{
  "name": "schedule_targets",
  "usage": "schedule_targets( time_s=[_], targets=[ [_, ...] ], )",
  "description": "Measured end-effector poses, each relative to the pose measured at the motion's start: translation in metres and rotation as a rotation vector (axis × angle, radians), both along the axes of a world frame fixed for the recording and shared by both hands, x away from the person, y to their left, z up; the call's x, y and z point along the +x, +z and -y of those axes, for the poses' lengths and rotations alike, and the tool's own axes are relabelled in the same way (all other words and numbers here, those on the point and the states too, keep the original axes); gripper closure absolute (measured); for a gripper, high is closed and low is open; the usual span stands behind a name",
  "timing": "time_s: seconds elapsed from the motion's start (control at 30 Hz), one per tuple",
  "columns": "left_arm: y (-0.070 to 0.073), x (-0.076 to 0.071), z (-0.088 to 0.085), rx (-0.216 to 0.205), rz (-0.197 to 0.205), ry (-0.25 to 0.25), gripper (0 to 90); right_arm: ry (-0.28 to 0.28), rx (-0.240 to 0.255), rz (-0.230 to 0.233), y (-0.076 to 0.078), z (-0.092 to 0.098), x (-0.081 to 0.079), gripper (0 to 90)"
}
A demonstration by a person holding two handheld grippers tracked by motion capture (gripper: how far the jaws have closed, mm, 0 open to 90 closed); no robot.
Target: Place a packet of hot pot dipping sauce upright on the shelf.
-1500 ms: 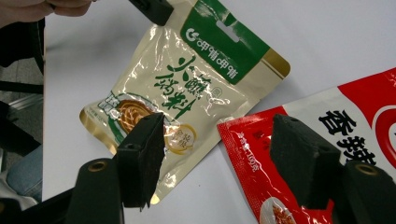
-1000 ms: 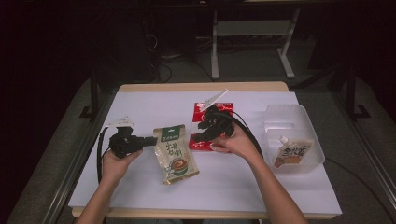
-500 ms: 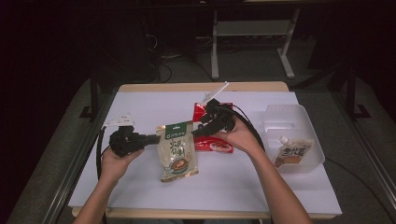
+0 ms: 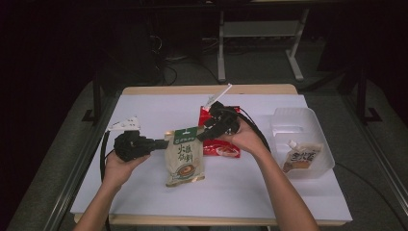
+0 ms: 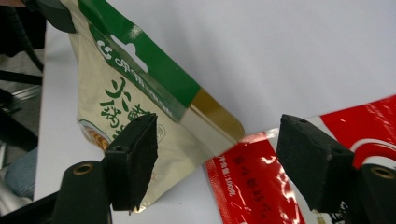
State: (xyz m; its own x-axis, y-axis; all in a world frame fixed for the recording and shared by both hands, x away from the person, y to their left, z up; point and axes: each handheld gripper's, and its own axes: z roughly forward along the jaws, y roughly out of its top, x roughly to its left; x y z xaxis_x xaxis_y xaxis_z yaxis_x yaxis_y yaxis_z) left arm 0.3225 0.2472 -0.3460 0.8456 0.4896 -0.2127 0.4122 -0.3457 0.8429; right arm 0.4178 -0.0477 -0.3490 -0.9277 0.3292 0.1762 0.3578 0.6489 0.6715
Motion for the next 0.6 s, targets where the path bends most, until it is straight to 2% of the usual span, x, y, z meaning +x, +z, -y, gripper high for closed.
schedule_targets(
  time_s=[0.1,0.23,0.3,0.43,0.6],
  targets=[
    [0.002,-0.001,0.003,0.004,0.009,-0.005,90.0,0.043,0.01,-0.013,-0.002,-0.004,0.0,33.1],
    [0.001,0.0,0.002,0.012,0.008,-0.001,90.0,0.113,-0.003,-0.048,-0.004,-0.012,-0.005,47.8],
    [0.0,0.001,0.001,0.013,0.013,0.003,90.0,0.123,-0.025,-0.045,-0.005,-0.014,-0.008,53.8],
    [-0.005,0.003,-0.004,0.005,-0.005,0.019,90.0,0.136,-0.023,-0.032,-0.005,-0.011,-0.009,71.9],
    [-0.007,0.005,-0.007,-0.001,-0.01,0.029,90.0,0.165,-0.007,-0.01,0.001,-0.008,-0.013,87.9]
  ],
)
